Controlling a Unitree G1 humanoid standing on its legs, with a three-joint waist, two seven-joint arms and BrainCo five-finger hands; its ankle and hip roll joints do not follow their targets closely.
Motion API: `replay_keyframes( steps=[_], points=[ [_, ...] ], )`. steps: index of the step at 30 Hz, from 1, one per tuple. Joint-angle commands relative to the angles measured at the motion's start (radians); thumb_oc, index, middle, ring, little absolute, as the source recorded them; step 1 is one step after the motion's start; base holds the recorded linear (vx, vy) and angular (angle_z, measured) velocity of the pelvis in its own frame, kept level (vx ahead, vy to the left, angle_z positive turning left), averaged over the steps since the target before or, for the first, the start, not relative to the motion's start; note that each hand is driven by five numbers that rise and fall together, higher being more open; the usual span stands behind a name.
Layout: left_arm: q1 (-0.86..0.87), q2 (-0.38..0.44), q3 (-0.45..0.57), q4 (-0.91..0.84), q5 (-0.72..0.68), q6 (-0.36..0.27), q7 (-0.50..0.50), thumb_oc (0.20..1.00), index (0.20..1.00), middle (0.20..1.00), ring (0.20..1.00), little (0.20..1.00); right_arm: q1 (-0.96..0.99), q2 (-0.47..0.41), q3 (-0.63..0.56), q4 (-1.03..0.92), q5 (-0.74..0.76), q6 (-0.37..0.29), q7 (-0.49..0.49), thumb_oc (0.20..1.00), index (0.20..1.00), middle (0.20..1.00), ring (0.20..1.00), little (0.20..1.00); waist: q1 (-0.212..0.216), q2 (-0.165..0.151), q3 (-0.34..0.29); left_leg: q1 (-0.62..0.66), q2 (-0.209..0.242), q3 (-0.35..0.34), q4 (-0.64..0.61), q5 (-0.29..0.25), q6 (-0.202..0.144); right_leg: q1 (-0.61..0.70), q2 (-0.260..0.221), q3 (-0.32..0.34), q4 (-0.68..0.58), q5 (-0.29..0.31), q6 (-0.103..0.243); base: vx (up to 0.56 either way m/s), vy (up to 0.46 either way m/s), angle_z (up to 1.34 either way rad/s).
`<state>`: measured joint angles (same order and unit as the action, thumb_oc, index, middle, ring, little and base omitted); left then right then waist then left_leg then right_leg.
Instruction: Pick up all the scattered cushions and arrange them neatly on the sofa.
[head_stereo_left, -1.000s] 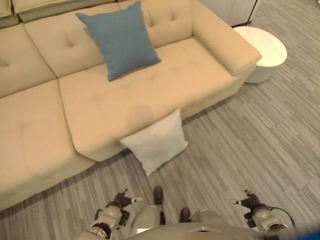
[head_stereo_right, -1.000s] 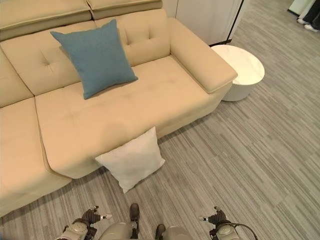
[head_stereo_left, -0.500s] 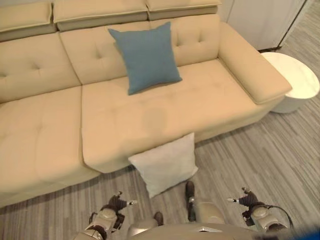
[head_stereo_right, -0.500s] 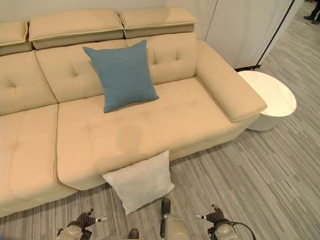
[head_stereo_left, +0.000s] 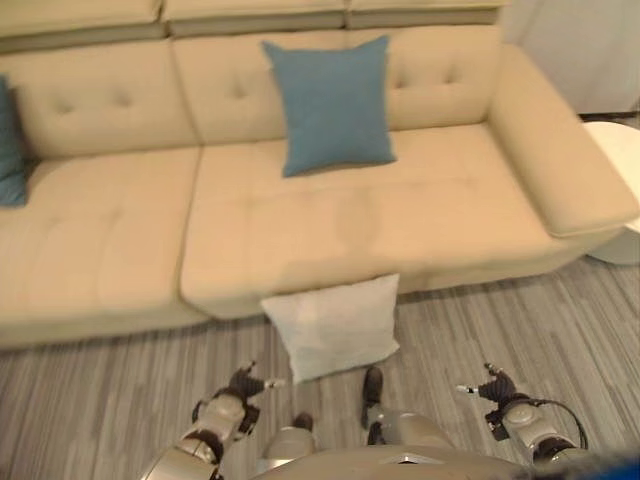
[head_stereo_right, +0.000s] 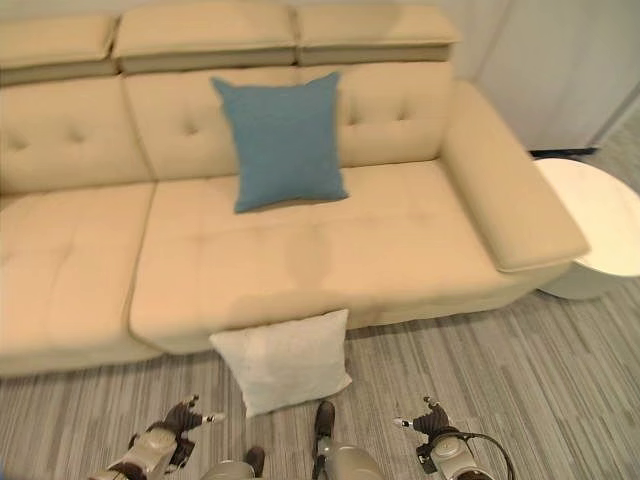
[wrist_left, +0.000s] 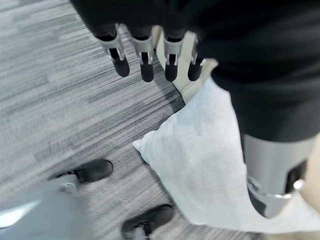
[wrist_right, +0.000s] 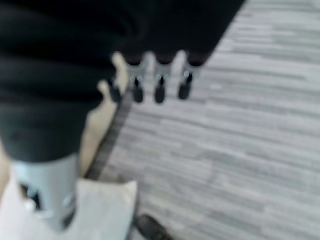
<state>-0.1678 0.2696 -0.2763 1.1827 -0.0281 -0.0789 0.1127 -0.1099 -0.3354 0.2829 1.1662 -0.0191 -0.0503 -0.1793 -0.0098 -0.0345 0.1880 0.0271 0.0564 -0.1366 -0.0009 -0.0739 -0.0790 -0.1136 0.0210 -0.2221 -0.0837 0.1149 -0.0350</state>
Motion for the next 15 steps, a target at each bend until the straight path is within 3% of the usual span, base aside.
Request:
replay_keyframes(
  steps=[1,4,10,15],
  points=[
    [-0.010,0.017,-0.025,-0.015,-0.014,-0.017,0.003,1.000,1.000,1.000,1.000,1.000,-0.001,-0.047,0.003,-0.026,0.037,-0.020,-0.022,1.000,1.000,1.000,1.000,1.000,-0.010,-0.034,0.017,-0.074,-0.044,0.123,0.018,0.042,0.027,0.047,-0.077,0.040,0.126,-0.171,0.089,-0.05,0.032,0.68],
    [-0.018,0.016,-0.031,-0.012,-0.012,-0.018,0.007,1.000,1.000,1.000,1.000,1.000,-0.016,-0.053,0.007,-0.024,0.040,-0.017,-0.029,1.000,1.000,1.000,1.000,1.000,-0.005,-0.043,0.032,-0.148,-0.035,0.178,0.069,0.056,0.026,0.047,-0.099,0.028,0.129,-0.165,0.097,0.01,0.091,0.65],
    [0.016,0.040,0.005,0.021,-0.002,-0.012,0.008,1.000,1.000,1.000,1.000,1.000,-0.026,-0.020,0.029,-0.013,0.014,-0.004,-0.022,1.000,1.000,1.000,1.000,1.000,0.004,-0.051,0.019,-0.117,-0.054,0.224,0.037,0.030,0.060,0.029,-0.105,0.091,0.166,-0.163,0.117,0.11,0.155,-0.31],
    [0.000,0.060,0.016,0.004,-0.022,-0.017,0.019,1.000,1.000,1.000,1.000,1.000,-0.041,-0.016,0.032,-0.016,0.023,-0.003,-0.028,1.000,1.000,1.000,1.000,1.000,0.018,-0.065,0.035,-0.151,-0.061,0.231,0.068,0.012,0.070,-0.003,-0.113,0.105,0.178,-0.157,0.123,0.00,0.043,-0.28]
  ],
)
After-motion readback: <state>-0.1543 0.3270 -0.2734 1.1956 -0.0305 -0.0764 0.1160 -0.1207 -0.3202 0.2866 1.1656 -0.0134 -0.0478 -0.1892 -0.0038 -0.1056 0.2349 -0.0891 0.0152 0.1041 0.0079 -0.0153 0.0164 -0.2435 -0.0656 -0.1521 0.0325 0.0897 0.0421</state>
